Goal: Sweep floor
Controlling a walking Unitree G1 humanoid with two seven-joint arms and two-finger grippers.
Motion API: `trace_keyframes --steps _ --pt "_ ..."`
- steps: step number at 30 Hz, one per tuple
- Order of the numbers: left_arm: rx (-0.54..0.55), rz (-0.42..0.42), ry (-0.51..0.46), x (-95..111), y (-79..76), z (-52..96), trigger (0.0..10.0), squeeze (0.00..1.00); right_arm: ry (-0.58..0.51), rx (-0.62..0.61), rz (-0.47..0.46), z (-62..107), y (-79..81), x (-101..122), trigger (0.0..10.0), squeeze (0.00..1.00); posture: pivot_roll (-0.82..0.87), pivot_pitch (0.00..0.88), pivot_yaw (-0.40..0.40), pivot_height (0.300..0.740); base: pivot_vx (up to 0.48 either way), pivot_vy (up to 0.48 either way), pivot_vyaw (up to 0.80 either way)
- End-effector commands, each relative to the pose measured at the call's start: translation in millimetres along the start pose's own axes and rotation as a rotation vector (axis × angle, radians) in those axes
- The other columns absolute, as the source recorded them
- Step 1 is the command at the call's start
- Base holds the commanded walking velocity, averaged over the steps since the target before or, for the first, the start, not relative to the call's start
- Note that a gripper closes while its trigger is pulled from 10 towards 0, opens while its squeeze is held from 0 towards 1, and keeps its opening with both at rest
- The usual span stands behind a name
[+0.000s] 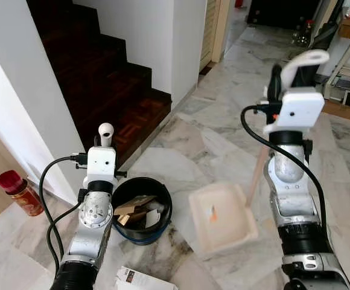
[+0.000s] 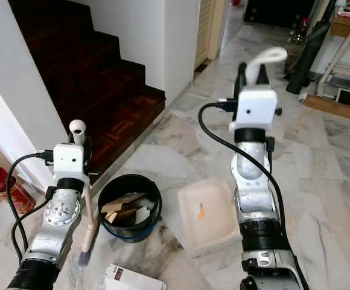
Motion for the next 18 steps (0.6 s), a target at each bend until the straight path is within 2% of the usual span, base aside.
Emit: trace_keyframes --steps 1,5,7,10,18 --pt "0.0 -0.016 -0.061 14 5.1 -1.3 10.0 0.0 0.037 -0.047 -0.01 2.1 -10.6 -8 10.0 0.0 0.06 0.0 -0.025 0.74 0.0 0.0 0.0" --pt "0.003 -0.006 -0.055 13 7.1 -1.2 10.0 0.0 0.095 -0.042 -0.013 11.0 -11.8 -22 10.0 0.0 0.06 0.0 -0.023 0.74 0.0 0.0 0.0" --pt "0.012 0.024 -0.046 11 7.8 -1.0 10.0 0.0 0.163 -0.059 -0.073 19.9 -12.2 -38 10.0 0.0 0.06 0.0 -0.024 0.74 0.0 0.0 0.0" --pt "0.016 0.038 -0.043 11 7.9 -0.1 10.0 0.0 0.2 -0.086 -0.116 23.3 -15.0 -45 10.0 0.0 0.06 0.0 -0.028 0.74 0.0 0.0 0.0" --pt "0.015 0.05 -0.037 8 8.0 1.5 10.0 0.0 0.191 -0.096 -0.137 21.7 -17.2 -45 10.0 0.0 0.05 0.0 -0.024 0.74 0.0 0.0 0.0"
Point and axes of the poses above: a point about 5 cm out from each wrist's last joint towards the gripper, its own z axis pointing back from the gripper into the wrist, its own x axis along the axis of the wrist's last joint, y = z × x, the point moved 4 cm from there along -z, pointing out of the wrist towards the gripper, and after that the axes turned 3 degrees about z, right-handed, at the moved point
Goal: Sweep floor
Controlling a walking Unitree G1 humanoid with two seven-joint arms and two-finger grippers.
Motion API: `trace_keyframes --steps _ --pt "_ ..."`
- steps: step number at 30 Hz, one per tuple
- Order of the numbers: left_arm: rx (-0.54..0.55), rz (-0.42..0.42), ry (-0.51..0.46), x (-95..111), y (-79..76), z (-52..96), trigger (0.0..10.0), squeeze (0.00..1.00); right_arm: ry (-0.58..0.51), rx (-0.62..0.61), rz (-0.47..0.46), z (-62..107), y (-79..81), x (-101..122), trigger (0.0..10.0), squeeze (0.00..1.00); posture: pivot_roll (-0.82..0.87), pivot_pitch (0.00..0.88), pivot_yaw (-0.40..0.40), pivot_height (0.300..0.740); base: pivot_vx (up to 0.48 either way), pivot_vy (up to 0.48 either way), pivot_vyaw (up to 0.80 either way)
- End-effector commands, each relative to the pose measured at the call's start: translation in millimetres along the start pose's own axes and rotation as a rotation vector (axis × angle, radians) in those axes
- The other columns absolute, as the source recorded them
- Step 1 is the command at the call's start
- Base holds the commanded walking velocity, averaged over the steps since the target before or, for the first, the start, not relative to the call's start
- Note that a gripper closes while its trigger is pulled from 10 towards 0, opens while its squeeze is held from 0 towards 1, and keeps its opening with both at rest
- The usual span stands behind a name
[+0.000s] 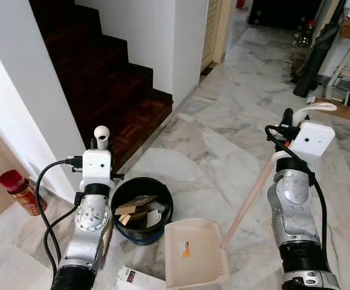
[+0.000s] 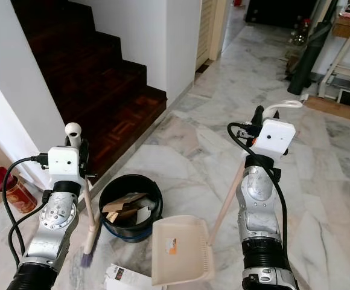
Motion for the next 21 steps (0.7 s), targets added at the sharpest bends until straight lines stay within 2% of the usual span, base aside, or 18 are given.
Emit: trace_keyframes --steps 1,16,21 --pt "-0.015 0.011 -0.051 12.0 -2.4 -3.6 10.0 0.0 -0.044 -0.003 -0.014 -5.6 0.6 10.7 10.0 0.0 0.05 0.0 -0.023 0.74 0.0 0.0 0.0" --pt "-0.035 0.016 -0.061 13.5 -7.3 -5.2 10.0 0.0 -0.03 0.001 -0.022 -4.5 3.7 6.9 10.0 0.0 0.06 0.0 -0.031 0.74 0.0 0.0 0.0" --pt "-0.036 0.014 -0.066 14.4 -7.8 -5.6 10.0 0.0 -0.03 0.006 -0.024 -4.9 5.5 6.5 10.0 0.0 0.06 0.0 -0.034 0.74 -0.245 0.0 0.0"
Point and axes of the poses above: a point about 5 cm out from each wrist's last joint towards the gripper, its own z axis pointing back from the gripper into the wrist, its own x axis along the axis of the wrist's last joint, y = z × x, the point moved 4 cm from there along -z, pointing out of the wrist towards the gripper, and after that the axes turned 3 degrees about z, right-handed, at the moved point
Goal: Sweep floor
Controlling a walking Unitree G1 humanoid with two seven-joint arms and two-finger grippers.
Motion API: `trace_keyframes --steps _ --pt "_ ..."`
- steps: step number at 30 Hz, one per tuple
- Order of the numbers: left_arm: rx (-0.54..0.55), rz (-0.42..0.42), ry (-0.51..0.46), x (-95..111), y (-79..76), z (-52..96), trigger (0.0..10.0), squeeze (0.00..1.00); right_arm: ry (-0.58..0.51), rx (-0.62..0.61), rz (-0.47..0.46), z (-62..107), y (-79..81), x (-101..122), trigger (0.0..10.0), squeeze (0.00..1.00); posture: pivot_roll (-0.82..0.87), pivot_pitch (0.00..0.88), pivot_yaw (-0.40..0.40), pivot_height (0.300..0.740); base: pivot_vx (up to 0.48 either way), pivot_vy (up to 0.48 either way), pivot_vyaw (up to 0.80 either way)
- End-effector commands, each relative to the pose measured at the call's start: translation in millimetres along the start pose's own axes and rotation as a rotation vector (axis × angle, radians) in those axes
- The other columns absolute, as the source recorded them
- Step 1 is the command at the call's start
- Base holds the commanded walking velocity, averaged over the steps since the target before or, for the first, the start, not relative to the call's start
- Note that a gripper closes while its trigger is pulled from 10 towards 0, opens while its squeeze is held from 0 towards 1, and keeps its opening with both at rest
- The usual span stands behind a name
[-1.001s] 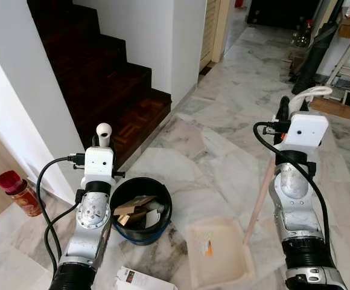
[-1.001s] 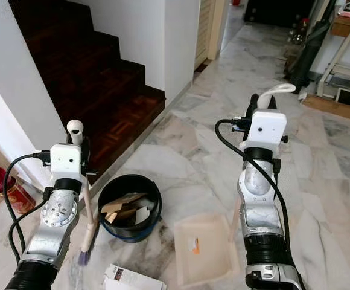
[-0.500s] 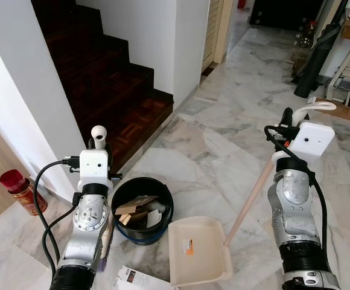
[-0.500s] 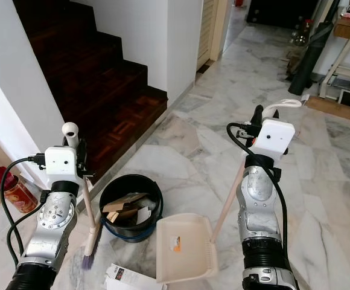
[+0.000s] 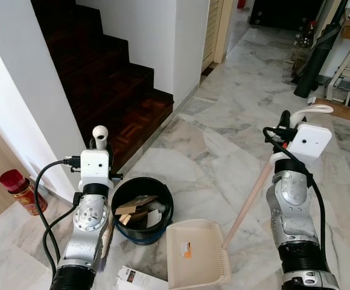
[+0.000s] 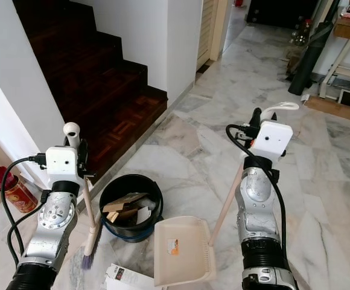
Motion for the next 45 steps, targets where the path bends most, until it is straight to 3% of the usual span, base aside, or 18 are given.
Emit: trace_keyframes --steps 1,14,35,45 --pt "-0.023 0.012 -0.063 14 -6.7 -5.5 10.0 0.0 -0.044 -0.001 -0.018 -5.9 3.2 12 10.0 0.0 0.06 0.0 -0.034 0.74 -0.247 0.0 0.0" --pt "-0.006 0.008 -0.059 13 -2.7 -4.2 10.0 0.0 -0.047 -0.007 -0.009 -7.6 0.8 13 10.0 0.0 0.06 0.0 -0.033 0.74 -0.269 0.0 0.0" --pt "0.011 0.01 -0.041 11 0.3 -3.0 10.0 0.0 -0.048 -0.01 -0.014 -10.2 1.6 14 10.0 0.0 0.06 0.0 -0.036 0.74 0.0 0.0 0.0" --pt "0.019 0.017 -0.037 10 0.3 -3.4 10.0 0.0 -0.04 0.069 -0.021 -9.3 18.1 14 10.0 0.0 0.06 0.0 -0.041 0.74 0.0 0.314 -0.39"
Point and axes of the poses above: a point about 5 cm out from each wrist's last joint towards the gripper, its own z axis pointing back from the gripper into the wrist, its own x axis along the axis of the wrist's last joint, y = z × x, the point moved 4 cm from there along -z, pointing out of the wrist towards the gripper, and after that the axes turned 3 degrees about z, right-handed, at the moved point
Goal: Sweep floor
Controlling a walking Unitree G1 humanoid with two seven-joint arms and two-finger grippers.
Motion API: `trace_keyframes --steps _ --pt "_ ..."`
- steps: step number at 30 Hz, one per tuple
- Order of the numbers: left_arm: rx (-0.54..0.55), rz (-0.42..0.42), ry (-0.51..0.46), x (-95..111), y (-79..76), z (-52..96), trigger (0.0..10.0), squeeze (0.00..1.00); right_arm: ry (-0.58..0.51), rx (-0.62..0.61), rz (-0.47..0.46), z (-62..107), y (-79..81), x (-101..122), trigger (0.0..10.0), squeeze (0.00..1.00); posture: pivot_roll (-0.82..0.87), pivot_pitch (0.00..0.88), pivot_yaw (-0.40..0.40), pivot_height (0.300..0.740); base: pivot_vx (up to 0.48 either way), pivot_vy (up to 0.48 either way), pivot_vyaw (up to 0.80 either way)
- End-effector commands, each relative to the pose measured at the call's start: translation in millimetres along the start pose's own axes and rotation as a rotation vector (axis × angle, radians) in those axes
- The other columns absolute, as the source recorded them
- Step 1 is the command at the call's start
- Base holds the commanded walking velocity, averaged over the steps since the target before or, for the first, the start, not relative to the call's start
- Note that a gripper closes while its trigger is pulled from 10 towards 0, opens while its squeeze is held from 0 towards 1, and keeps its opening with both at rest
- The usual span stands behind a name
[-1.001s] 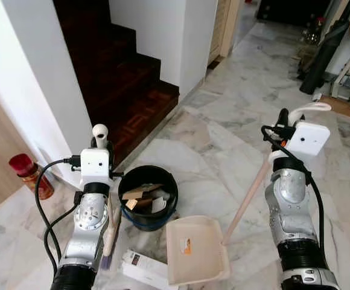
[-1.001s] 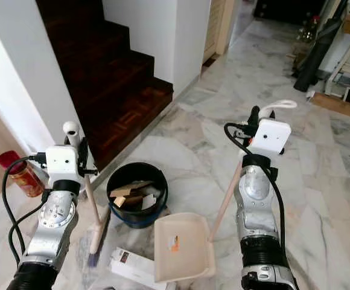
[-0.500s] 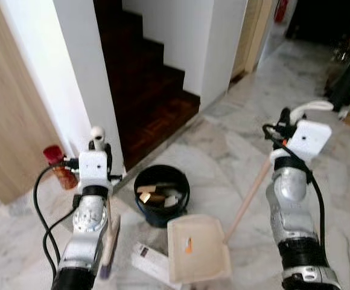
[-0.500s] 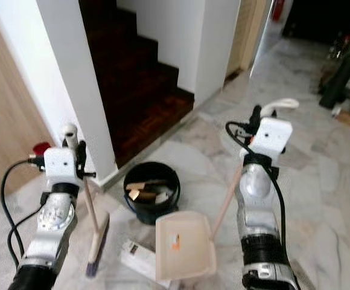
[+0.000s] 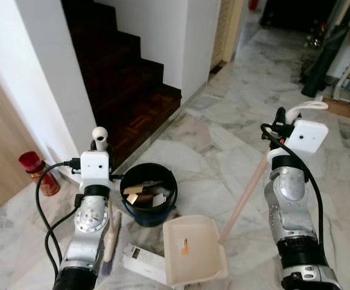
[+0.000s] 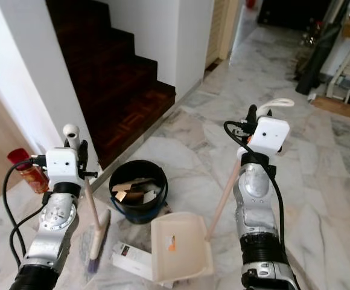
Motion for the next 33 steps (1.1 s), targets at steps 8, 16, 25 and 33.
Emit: trace_keyframes --steps 8,16,25,33 --pt "0.012 -0.025 -0.057 13.5 6.9 -5.0 10.0 0.0 -0.045 0.023 -0.026 -5.8 8.9 13.6 10.0 0.0 0.06 0.0 -0.04 0.74 0.0 0.276 0.0" --pt "0.008 -0.014 -0.057 13.8 5.1 -5.1 10.0 0.0 -0.033 0.012 -0.035 -6.0 6.4 12.1 10.0 0.0 0.06 0.0 -0.038 0.74 0.0 0.0 0.0" --pt "0.011 -0.024 -0.053 13.6 6.4 -5.7 10.0 0.0 -0.035 0.012 -0.043 -6.8 7.1 12.6 10.0 0.0 0.06 0.0 -0.037 0.74 0.0 0.298 -0.52" --pt "0.007 -0.017 -0.054 14.0 6.0 -6.4 10.0 0.0 -0.034 0.013 -0.04 -6.4 7.8 12.5 10.0 0.0 0.06 0.0 -0.033 0.74 0.0 0.0 0.0"
Point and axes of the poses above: a point about 5 cm out from each wrist's last joint towards the gripper, its own z axis pointing back from the gripper into the wrist, its own x axis along the axis of the wrist's last joint, y = z × x, the point moved 4 cm from there along -z, pointing out of the wrist towards the gripper, and after that the axes turned 3 degrees about z, right-handed, at the moved point
